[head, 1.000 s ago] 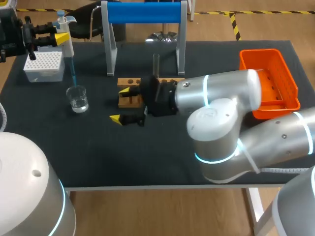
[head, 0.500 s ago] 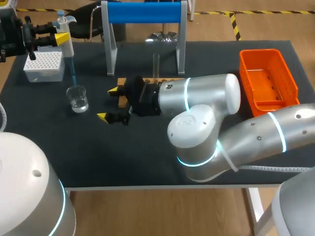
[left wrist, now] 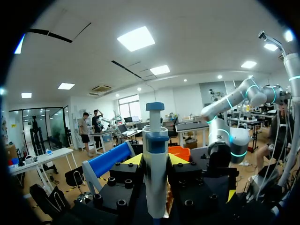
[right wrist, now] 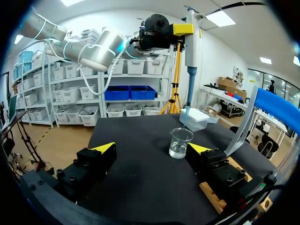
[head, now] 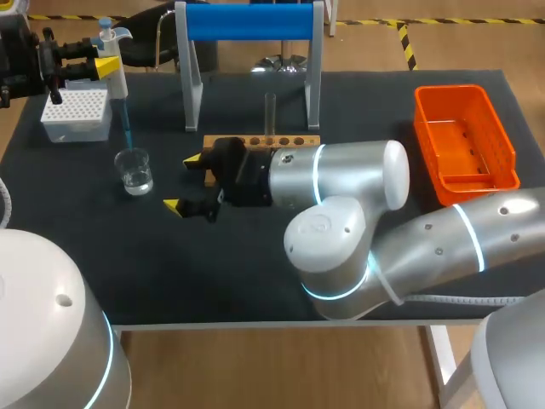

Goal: Invert the test tube, pick up the pipette, mount the tip to pipette, aspirate from beaker and dispense into the tube, eject the tip, return the pipette, and cap with the stopper.

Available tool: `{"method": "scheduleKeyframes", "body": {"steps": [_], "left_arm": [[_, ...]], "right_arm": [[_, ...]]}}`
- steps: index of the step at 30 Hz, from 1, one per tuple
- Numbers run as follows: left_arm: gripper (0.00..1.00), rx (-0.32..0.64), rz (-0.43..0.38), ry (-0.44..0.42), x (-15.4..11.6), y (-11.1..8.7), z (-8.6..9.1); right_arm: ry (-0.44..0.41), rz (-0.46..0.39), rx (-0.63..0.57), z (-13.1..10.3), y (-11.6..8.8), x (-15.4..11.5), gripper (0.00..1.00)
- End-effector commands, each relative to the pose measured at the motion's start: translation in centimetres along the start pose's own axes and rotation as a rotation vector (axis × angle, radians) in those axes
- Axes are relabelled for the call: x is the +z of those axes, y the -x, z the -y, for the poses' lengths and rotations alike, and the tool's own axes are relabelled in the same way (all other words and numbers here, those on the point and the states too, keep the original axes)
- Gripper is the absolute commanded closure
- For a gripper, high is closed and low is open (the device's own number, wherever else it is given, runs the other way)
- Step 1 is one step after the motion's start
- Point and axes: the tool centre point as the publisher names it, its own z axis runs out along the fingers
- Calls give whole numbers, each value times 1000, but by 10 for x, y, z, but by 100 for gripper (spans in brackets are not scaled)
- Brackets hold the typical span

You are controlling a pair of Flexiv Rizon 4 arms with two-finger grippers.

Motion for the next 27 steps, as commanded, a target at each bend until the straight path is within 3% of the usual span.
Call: {"method": "scheduleKeyframes", "body": {"steps": [1,27], "left_arm": [[100,2,-3,-3,-1,1,-1],[100,-7,37,-28,-4,7,-45]], "right_arm": [[0,3,1,0,-1,1,0],[0,3,1,0,-1,1,0]]}}
